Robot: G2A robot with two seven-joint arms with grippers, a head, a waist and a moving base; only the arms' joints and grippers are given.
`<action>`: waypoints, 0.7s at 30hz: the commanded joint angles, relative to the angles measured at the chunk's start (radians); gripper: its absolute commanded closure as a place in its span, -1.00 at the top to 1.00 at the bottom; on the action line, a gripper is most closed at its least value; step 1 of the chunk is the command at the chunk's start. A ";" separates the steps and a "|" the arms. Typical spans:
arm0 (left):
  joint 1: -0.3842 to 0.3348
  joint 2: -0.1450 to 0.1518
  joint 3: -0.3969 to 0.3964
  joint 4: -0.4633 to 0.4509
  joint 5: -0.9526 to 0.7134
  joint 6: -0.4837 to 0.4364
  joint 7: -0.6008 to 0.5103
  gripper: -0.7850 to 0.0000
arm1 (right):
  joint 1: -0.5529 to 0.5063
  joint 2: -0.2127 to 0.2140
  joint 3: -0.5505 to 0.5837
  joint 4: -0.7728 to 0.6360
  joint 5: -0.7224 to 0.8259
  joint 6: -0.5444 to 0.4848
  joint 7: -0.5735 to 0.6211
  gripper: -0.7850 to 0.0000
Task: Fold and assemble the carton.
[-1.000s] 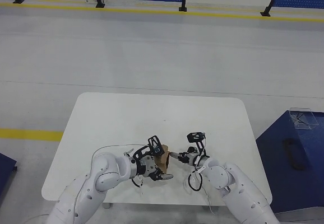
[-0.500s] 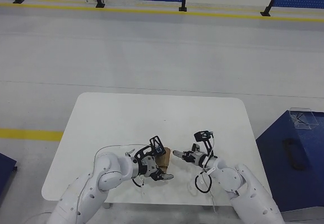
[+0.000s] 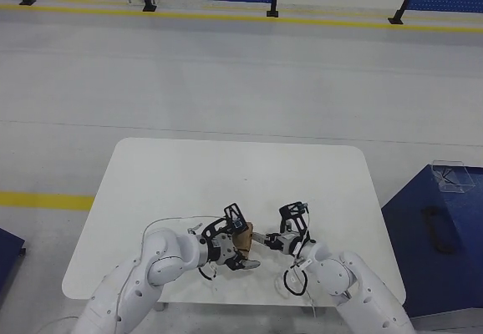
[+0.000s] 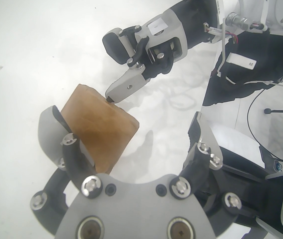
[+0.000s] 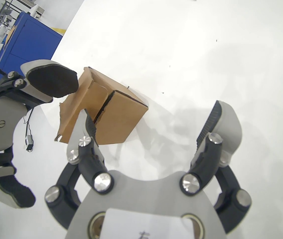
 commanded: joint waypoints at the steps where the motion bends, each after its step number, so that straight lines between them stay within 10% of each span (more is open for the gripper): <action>1: -0.002 -0.001 0.003 0.002 -0.002 0.000 0.001 1.00 | 0.008 -0.003 -0.008 0.010 0.002 -0.005 -0.002 1.00; 21: -0.060 -0.022 0.056 0.062 -0.007 0.034 -0.038 1.00 | 0.056 -0.019 -0.015 0.070 0.025 -0.010 0.009 1.00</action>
